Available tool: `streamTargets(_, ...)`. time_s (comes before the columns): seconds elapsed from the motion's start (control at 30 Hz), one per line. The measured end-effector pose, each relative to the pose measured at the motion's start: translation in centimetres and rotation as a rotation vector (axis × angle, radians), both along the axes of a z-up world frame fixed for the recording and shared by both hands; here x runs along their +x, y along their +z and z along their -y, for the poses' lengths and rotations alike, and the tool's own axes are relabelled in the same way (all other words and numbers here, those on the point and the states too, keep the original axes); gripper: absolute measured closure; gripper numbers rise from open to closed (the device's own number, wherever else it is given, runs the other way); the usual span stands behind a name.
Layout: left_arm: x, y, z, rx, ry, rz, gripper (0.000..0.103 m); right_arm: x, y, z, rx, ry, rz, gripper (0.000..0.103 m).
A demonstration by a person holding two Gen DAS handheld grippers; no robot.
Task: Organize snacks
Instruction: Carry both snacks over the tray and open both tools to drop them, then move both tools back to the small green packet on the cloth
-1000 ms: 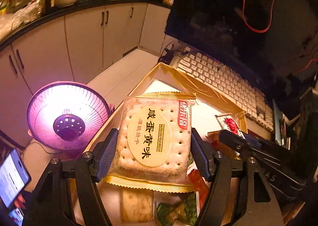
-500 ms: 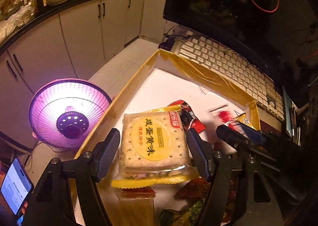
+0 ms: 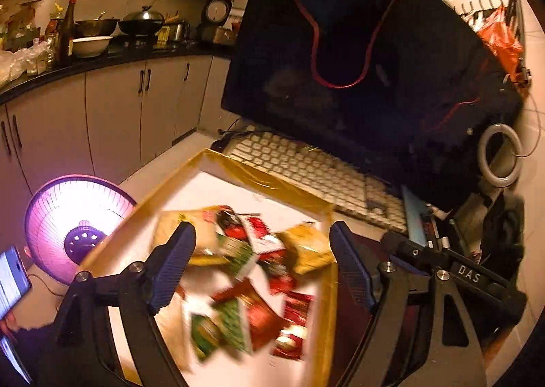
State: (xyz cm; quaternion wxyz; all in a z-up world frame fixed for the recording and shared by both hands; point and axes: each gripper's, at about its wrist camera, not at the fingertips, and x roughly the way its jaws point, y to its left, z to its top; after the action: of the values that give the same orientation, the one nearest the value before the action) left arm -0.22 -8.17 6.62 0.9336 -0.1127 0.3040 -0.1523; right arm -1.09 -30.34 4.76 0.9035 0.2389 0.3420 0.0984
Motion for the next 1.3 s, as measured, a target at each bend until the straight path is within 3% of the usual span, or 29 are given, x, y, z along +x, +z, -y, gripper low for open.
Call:
streamTargets(0.13, -2.3, 0.2, 2.7, -0.01, -0.076, -0.01, 0.022, -3.0, -1.5, 4.5, 0.058, -0.109, -0.035, 0.037)
streamTargets(0.37, -4.6, 0.3, 8.1, 0.064, -0.172, -0.018, 0.022, -5.6, -5.5, 9.2, 0.092, -0.197, -0.117, 0.037)
streamTargets(0.8, -4.5, -2.0, 11.8, 0.156, -0.21, -0.092, 0.022, -6.7, -7.2, 10.3, 0.025, -0.207, -0.117, 0.037)
streamTargets(1.3, -4.2, -2.8, 11.1, 0.135, -0.208, -0.123, 0.022, -6.4, -7.2, 10.0, -0.004, -0.211, -0.134, 0.037)
